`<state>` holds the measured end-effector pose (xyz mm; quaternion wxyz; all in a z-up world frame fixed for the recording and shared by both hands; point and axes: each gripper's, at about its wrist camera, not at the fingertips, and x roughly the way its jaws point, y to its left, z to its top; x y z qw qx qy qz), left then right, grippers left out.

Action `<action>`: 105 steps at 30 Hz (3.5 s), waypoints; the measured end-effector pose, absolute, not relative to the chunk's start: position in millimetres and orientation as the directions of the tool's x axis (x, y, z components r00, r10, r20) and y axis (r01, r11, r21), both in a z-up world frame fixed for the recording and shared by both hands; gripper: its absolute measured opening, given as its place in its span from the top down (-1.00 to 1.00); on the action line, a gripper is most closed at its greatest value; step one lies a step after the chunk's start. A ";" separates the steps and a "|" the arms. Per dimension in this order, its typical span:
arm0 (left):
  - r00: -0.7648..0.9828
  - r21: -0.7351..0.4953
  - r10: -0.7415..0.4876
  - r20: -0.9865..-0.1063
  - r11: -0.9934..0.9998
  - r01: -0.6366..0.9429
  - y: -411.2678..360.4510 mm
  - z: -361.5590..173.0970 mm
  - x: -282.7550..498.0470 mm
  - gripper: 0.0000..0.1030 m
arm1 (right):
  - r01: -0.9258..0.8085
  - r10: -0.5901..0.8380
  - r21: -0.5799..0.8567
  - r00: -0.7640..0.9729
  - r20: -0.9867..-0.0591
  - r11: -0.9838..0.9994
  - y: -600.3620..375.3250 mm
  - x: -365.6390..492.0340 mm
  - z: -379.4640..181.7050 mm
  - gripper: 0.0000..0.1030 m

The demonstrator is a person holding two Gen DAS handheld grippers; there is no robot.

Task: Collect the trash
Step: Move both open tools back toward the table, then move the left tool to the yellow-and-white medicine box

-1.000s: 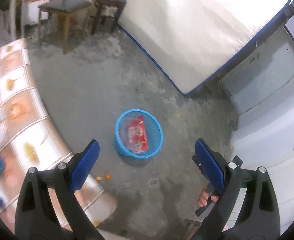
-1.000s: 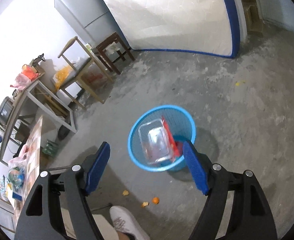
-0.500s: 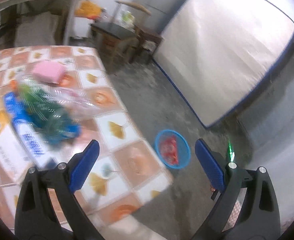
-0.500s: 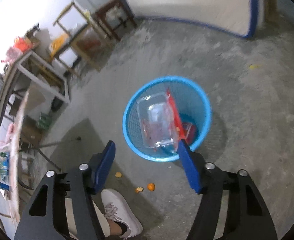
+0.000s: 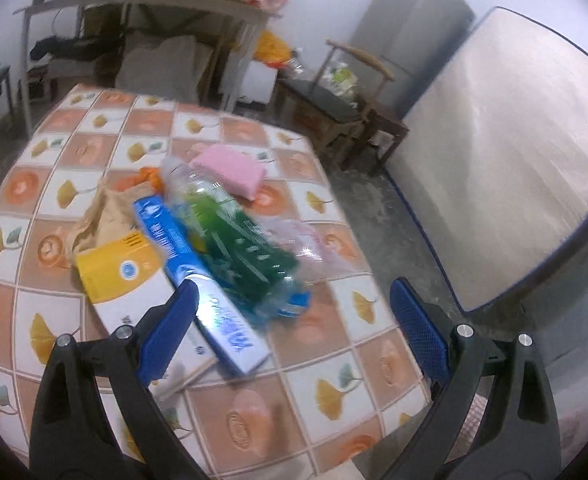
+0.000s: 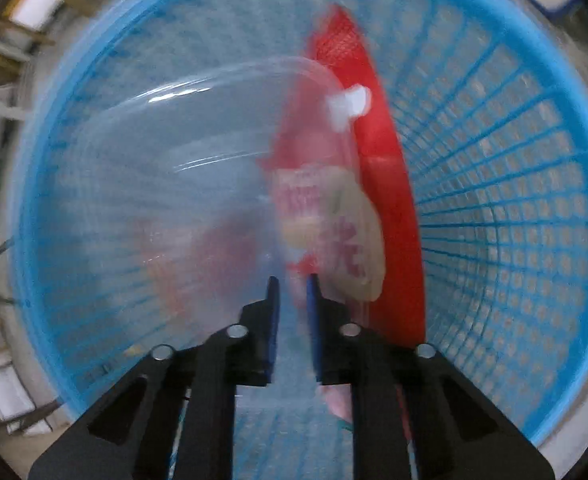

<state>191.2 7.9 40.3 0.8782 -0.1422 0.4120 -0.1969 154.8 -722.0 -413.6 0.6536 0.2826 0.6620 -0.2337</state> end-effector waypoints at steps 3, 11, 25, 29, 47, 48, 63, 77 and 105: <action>0.565 -0.419 -0.439 -0.699 0.891 0.174 17.1 26.5 201.9 -0.79 | 0.691 0.046 -0.009 -0.061 -0.997 0.723 -732.0 159.5 -434.3 0.89; 0.548 -0.385 -0.387 -0.742 0.915 0.124 29.9 8.9 213.5 -0.79 | 0.744 0.064 -0.136 -0.233 -0.970 0.654 -748.1 159.4 -468.8 0.91; 0.578 -0.407 -0.420 -0.700 0.899 0.161 43.7 23.6 194.9 -0.79 | 0.755 0.031 -0.042 -0.082 -0.996 0.655 -727.9 156.6 -372.8 0.29; 0.616 -0.408 -0.424 -0.664 0.896 0.177 51.2 38.8 172.1 -0.79 | 0.776 0.018 0.084 0.093 -0.995 0.625 -721.1 127.8 -305.7 0.28; 0.685 -0.358 -0.311 -0.659 0.930 0.078 110.7 34.3 71.1 -0.79 | 0.340 -0.021 0.294 0.685 -0.728 0.893 -479.5 7.8 -10.0 -0.67; 0.686 -0.345 -0.296 -0.664 0.936 0.070 112.5 30.6 69.2 -0.79 | 0.306 -0.003 0.294 0.697 -0.717 0.906 -454.9 11.9 -4.8 -0.72; 0.704 -0.228 -0.216 -0.677 0.971 0.079 118.4 -6.6 77.8 -0.79 | -0.005 0.082 0.107 0.675 -0.733 0.994 -215.8 81.6 12.2 -0.87; 0.672 -0.251 -0.245 -0.698 0.964 0.091 104.9 -19.2 110.3 -0.84 | 0.029 -0.069 -0.068 0.674 -0.736 0.997 -176.2 105.4 1.1 -0.87; 0.626 -0.447 -0.446 -0.639 0.878 0.170 86.2 -39.7 159.2 -0.38 | -0.062 0.116 0.103 0.713 -0.692 0.993 -188.3 118.7 -4.2 -0.87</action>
